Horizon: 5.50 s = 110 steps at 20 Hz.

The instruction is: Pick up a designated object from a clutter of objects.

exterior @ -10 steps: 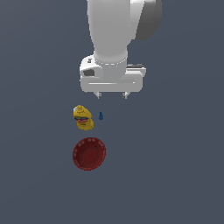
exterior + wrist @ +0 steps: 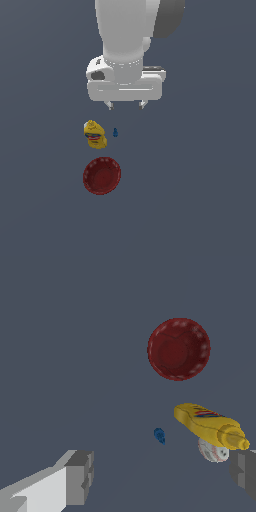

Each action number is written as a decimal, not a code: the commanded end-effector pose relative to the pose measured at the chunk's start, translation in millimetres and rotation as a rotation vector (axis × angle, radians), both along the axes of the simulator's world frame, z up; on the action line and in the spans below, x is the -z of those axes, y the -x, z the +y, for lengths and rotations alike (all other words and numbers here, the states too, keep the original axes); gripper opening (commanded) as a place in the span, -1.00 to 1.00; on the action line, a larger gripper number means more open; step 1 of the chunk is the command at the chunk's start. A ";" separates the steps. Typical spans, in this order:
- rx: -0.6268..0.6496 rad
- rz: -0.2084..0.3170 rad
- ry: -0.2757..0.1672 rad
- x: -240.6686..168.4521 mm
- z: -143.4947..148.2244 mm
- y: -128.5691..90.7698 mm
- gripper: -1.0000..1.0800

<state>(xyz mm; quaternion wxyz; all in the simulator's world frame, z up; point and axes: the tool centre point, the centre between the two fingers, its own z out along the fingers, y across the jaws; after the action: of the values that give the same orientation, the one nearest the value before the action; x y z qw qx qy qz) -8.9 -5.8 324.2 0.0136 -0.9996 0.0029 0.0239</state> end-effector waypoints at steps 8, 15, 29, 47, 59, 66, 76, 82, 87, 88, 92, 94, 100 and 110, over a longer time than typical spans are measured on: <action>0.003 -0.004 0.000 7.2 -3.2 0.7 0.92; 0.018 -0.009 0.001 40.4 -12.2 6.1 0.92; 0.070 -0.029 0.011 150.3 -42.4 49.4 0.92; 0.116 -0.045 0.029 229.3 -63.5 116.5 0.92; 0.118 -0.045 0.030 241.5 -64.1 119.2 0.92; 0.118 -0.045 0.030 268.9 -64.0 120.0 0.92; 0.118 -0.046 0.030 281.7 -64.1 119.4 0.92; 0.118 -0.046 0.030 281.7 -64.1 119.4 -1.00; 0.118 -0.046 0.030 281.6 -64.1 119.3 -1.00; 0.118 -0.046 0.030 281.4 -64.0 119.3 -1.00; 0.118 -0.046 0.030 276.6 -62.2 118.6 -1.00; 0.118 -0.046 0.030 271.8 -60.3 117.9 -1.00; 0.119 -0.046 0.030 247.3 -51.2 114.4 -1.00; 0.119 -0.046 0.034 175.8 -25.3 104.0 -1.00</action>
<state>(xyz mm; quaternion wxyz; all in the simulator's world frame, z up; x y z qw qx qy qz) -114.4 -35.4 135.7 -0.0012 -0.9980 0.0624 0.0000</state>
